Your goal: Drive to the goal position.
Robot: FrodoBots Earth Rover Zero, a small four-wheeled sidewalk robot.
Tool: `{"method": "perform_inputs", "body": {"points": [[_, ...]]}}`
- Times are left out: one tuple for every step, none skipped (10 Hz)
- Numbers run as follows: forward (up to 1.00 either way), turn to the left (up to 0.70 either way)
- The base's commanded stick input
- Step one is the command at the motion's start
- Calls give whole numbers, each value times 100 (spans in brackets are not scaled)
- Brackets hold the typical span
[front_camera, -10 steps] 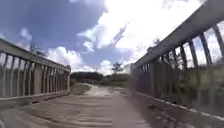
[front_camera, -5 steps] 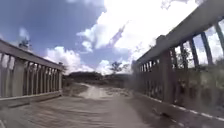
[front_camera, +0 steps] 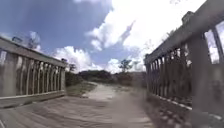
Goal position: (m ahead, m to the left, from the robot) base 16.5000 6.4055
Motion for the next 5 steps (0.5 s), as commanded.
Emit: {"method": "perform_inputs", "body": {"points": [[100,0],[100,0],[100,0],[100,0],[100,0]]}}
